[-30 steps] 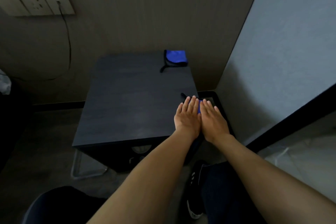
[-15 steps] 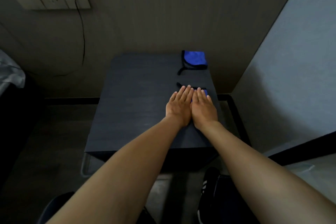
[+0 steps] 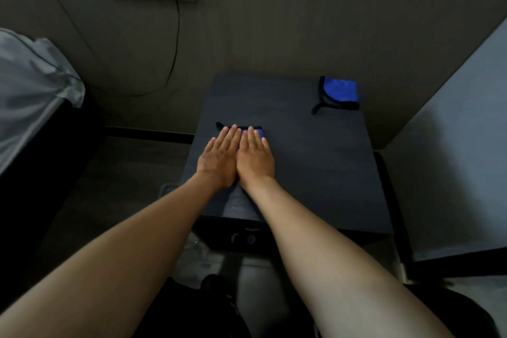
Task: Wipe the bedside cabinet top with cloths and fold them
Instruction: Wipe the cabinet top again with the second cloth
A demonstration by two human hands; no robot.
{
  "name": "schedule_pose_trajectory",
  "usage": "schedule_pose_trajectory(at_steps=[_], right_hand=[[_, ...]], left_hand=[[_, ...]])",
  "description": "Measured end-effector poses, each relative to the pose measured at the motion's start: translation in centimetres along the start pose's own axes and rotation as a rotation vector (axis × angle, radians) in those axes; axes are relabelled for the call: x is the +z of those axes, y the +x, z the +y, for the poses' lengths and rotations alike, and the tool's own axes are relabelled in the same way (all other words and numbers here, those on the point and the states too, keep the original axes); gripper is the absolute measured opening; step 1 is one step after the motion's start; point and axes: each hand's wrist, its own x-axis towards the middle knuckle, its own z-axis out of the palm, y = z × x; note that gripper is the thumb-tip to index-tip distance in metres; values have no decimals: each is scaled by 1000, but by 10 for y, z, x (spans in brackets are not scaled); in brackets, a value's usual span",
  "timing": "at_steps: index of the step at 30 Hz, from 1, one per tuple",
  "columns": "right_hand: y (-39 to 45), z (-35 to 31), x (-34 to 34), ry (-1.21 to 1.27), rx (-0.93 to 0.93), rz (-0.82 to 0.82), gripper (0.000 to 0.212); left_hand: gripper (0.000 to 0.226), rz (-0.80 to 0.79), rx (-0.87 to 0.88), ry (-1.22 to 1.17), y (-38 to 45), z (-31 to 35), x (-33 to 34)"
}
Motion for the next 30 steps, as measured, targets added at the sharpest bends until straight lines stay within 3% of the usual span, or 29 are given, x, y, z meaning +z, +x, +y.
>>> schedule_pose_trajectory(at_steps=[7, 17, 30], right_hand=[[9, -58, 8, -6, -81, -20, 54], [54, -35, -2, 35, -79, -16, 53], [37, 113, -21, 11, 75, 12, 54]], left_hand=[[79, -19, -94, -24, -19, -56, 1], [76, 0, -108, -18, 38, -59, 0], [70, -9, 32, -48, 97, 86, -4]])
